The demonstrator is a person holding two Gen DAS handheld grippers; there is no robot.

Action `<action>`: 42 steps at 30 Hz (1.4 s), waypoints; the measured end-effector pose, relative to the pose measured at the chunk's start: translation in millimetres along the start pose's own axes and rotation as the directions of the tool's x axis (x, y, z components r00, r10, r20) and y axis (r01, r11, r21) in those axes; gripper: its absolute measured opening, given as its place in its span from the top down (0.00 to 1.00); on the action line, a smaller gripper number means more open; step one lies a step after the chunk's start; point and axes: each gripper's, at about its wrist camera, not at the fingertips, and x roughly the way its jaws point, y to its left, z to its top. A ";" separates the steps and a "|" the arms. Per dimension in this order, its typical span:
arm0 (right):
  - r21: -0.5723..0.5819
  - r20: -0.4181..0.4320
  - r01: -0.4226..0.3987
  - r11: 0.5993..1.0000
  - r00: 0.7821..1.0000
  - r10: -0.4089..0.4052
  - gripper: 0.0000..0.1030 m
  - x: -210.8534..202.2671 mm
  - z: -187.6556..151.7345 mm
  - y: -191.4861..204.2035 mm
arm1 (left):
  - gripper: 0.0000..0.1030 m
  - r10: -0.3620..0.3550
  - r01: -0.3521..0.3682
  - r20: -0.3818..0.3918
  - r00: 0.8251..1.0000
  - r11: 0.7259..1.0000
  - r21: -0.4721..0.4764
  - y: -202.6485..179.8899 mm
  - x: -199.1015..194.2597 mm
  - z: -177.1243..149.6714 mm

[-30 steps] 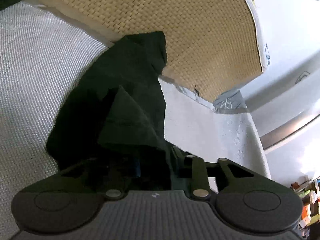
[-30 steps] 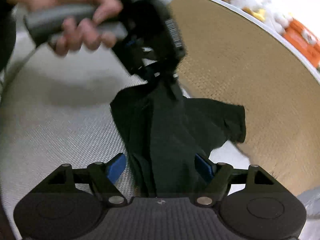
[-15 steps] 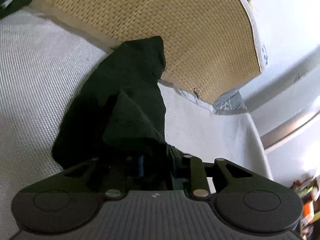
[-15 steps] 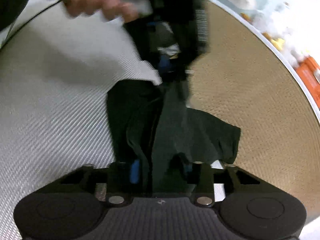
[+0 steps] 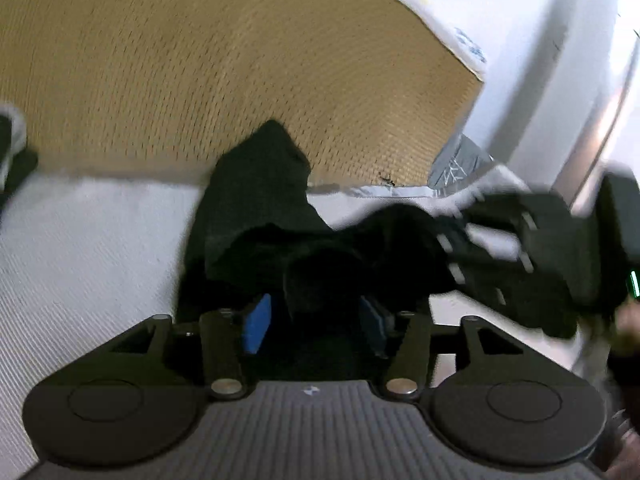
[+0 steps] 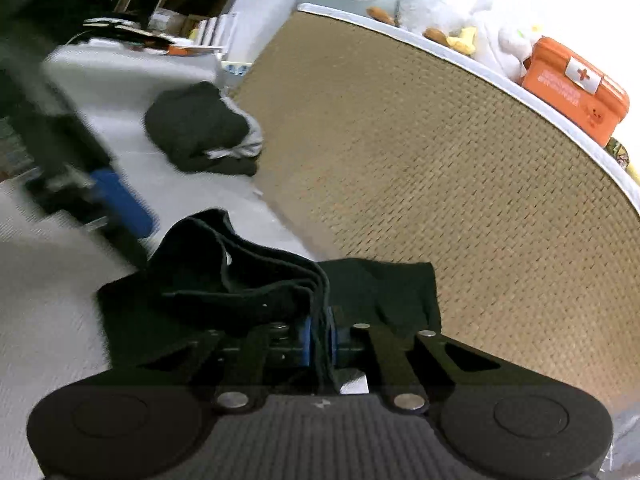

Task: Fold clothes

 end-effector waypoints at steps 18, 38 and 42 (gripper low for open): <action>0.299 -0.013 -0.120 0.947 0.992 0.129 0.91 72.5 -20.7 -82.6 | 0.28 0.109 -0.099 -0.055 0.993 0.984 0.149 27.5 93.1 13.4; 0.502 0.015 -0.130 0.855 0.990 0.141 0.50 59.1 -57.8 -111.3 | 0.92 0.063 -0.061 -0.072 0.995 0.998 0.031 30.9 101.1 3.7; 0.564 0.011 -0.075 0.822 0.996 0.084 0.44 13.6 -71.2 -112.0 | 0.90 0.084 -0.085 -0.045 0.995 0.996 -0.003 31.0 88.9 7.2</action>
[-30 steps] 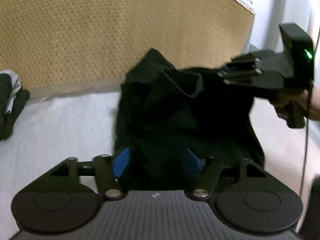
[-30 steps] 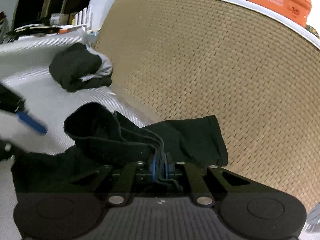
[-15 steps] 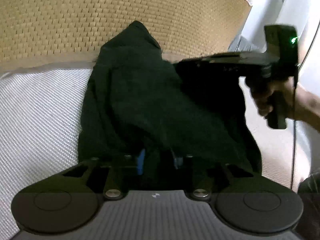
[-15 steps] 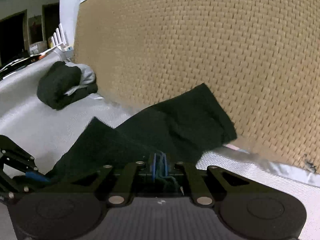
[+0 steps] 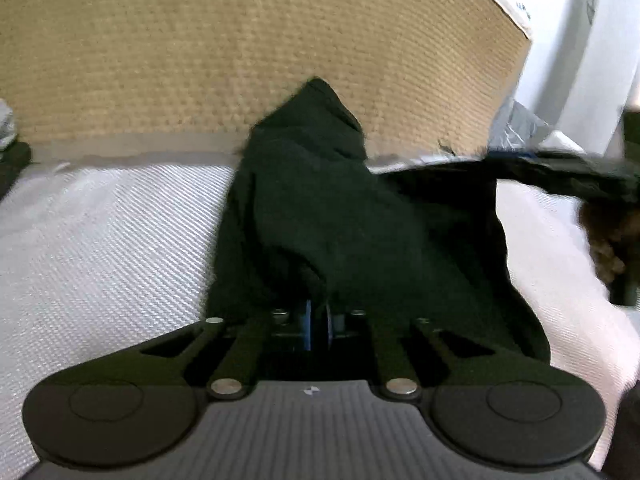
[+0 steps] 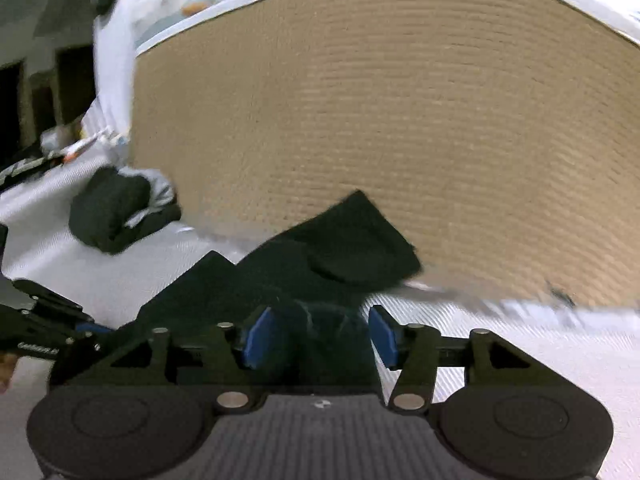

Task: Fold clothes

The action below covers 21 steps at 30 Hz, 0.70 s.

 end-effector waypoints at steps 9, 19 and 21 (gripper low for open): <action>0.182 -0.066 0.004 0.983 0.998 0.008 0.40 -39.1 -76.7 16.8 | 0.50 0.035 -0.037 -0.039 0.999 0.998 -0.041 3.2 -23.0 -12.6; 0.393 -0.064 -0.141 0.909 0.982 0.180 0.39 -33.5 -110.2 -4.2 | 0.27 -0.034 0.027 -0.093 0.995 0.997 -0.076 18.3 -20.7 -15.8; 0.374 -0.080 -0.145 0.916 0.979 0.188 0.39 -24.7 -106.9 -0.2 | 0.30 -0.053 0.043 -0.110 0.993 0.995 -0.091 20.6 -18.4 -17.2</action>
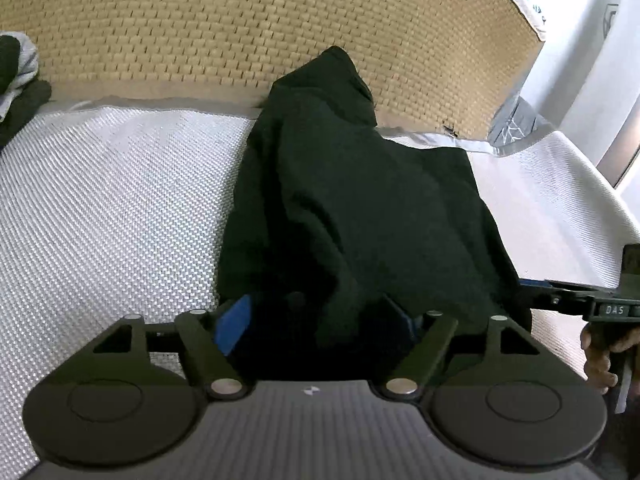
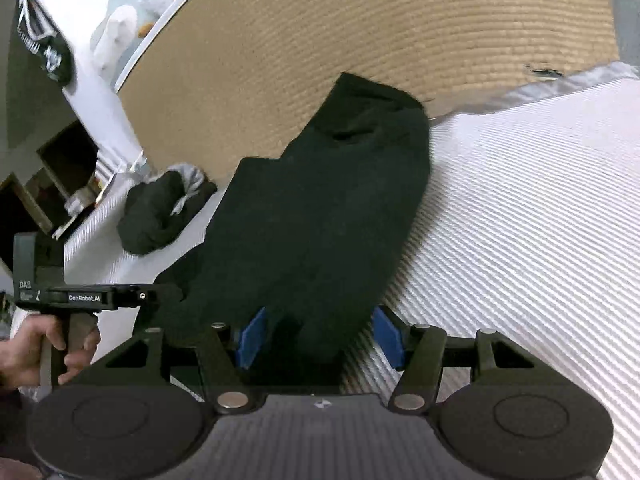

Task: Fold clothes

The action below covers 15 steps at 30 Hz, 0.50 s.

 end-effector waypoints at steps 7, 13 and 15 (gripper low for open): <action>0.063 -0.023 -0.083 0.995 0.996 0.085 0.53 31.8 4.7 2.2 | 0.58 -0.121 0.118 -0.058 0.991 0.992 -0.052 -7.3 17.4 -7.7; -0.049 0.021 -0.064 0.997 0.998 0.065 0.84 27.8 9.8 20.2 | 0.86 -0.104 0.104 0.008 0.995 0.994 0.018 -20.1 4.4 -5.6; -0.079 0.047 -0.083 0.993 0.995 0.087 0.84 19.9 11.4 29.2 | 0.87 -0.110 0.108 0.039 0.993 0.993 0.048 -23.1 -11.3 -3.2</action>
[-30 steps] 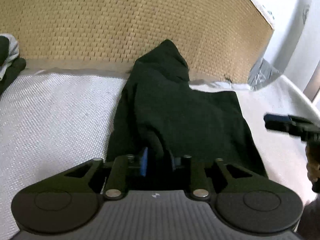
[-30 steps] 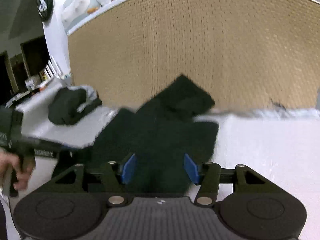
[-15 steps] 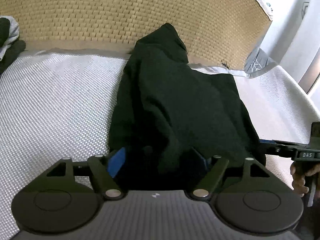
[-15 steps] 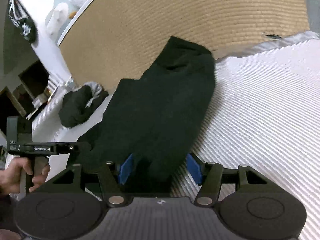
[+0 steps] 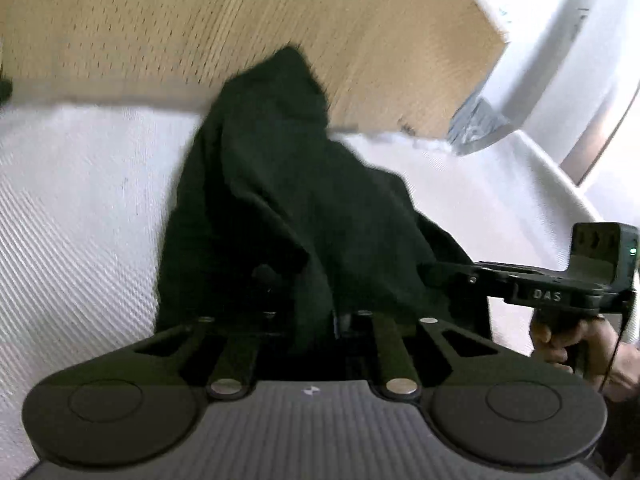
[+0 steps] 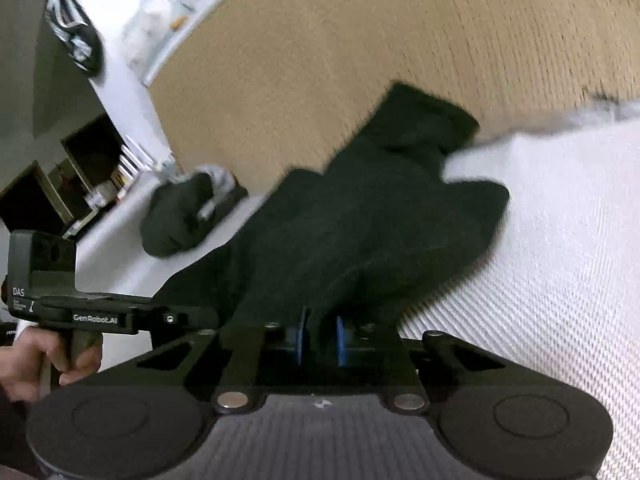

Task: Fold clothes

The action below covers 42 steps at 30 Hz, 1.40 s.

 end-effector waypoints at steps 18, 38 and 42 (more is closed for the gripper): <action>-0.113 -0.113 0.041 0.993 0.992 -0.054 0.57 12.6 -11.9 31.0 | 0.49 0.183 -0.148 -0.192 0.964 0.972 0.183 18.1 -4.0 1.0; -0.610 -0.024 0.231 0.758 0.951 -0.309 0.44 -44.3 -38.8 90.3 | 0.39 0.242 -0.123 -0.070 0.968 0.695 0.708 -60.6 -39.4 -34.5; -0.810 -0.035 0.156 0.565 0.949 -0.312 0.38 -36.3 -71.5 128.7 | 0.32 0.204 -0.050 -0.121 0.971 0.676 0.735 -61.9 -29.8 -43.7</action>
